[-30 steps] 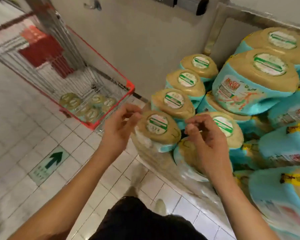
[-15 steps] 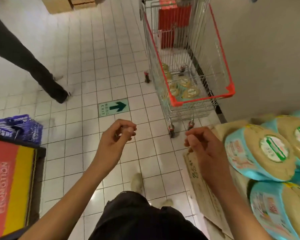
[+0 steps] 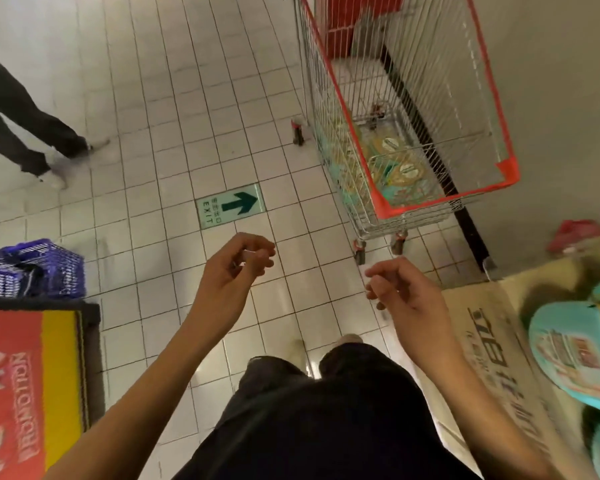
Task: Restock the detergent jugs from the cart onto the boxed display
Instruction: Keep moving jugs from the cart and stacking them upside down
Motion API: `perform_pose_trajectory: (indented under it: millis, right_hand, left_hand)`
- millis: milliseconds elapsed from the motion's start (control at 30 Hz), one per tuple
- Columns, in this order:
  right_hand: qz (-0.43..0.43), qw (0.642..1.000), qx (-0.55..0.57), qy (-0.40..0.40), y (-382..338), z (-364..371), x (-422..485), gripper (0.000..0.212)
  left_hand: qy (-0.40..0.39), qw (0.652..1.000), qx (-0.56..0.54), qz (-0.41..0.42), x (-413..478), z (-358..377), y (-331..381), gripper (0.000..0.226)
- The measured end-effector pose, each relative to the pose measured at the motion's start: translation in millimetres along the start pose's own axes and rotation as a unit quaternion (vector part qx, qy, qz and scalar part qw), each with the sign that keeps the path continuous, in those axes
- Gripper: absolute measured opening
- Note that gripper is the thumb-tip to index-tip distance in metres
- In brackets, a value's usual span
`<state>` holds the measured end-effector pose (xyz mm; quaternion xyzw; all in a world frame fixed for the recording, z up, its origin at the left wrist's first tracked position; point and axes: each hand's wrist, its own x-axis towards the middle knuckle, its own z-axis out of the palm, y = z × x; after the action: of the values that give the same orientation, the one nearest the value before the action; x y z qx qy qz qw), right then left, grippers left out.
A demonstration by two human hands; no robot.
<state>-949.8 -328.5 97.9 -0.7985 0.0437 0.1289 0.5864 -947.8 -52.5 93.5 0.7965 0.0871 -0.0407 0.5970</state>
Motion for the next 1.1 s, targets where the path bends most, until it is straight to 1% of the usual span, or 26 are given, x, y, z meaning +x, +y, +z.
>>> perform_pose_trajectory:
  millis: [133,267,400,500,600,700,800,933,1000,1100]
  right_hand:
    - [0.015,1.0,0.011,0.022,-2,-9,35,0.025]
    - [0.037,0.997,0.053,0.042,-11,-18,104,0.018]
    - [0.045,0.995,0.072,0.045,-29,-23,199,0.015]
    - [0.047,0.996,0.068,0.029,-53,-23,270,0.019]
    - [0.024,0.998,0.056,0.003,-80,-22,336,0.016]
    - [0.009,0.998,0.061,0.001,-98,-23,392,0.013]
    - [0.021,0.998,0.063,0.009,-106,-22,444,0.01]
    - [0.05,0.997,0.051,0.04,-106,-15,512,0.01]
    - [0.07,0.995,0.041,0.058,-104,-8,542,0.011]
    - [0.094,0.99,0.04,0.098,-102,2,577,0.007]
  left_hand:
    - [-0.023,1.0,-0.009,0.006,68,3,9,0.03]
    - [-0.037,0.999,-0.008,-0.009,143,15,18,0.033]
    - [-0.037,0.999,0.026,-0.019,213,17,31,0.039]
    - [-0.022,0.999,0.033,-0.033,259,8,40,0.036]
    - [-0.012,0.998,0.038,-0.048,303,-4,47,0.032]
    - [-0.012,0.998,0.044,-0.048,348,-15,50,0.026]
    - [-0.025,0.997,0.054,-0.045,402,-26,52,0.029]
    - [-0.063,0.995,0.068,-0.038,493,-40,59,0.031]
    - [-0.103,0.99,0.093,-0.035,544,-45,64,0.029]
    - [-0.172,0.976,0.13,-0.021,621,-46,73,0.019]
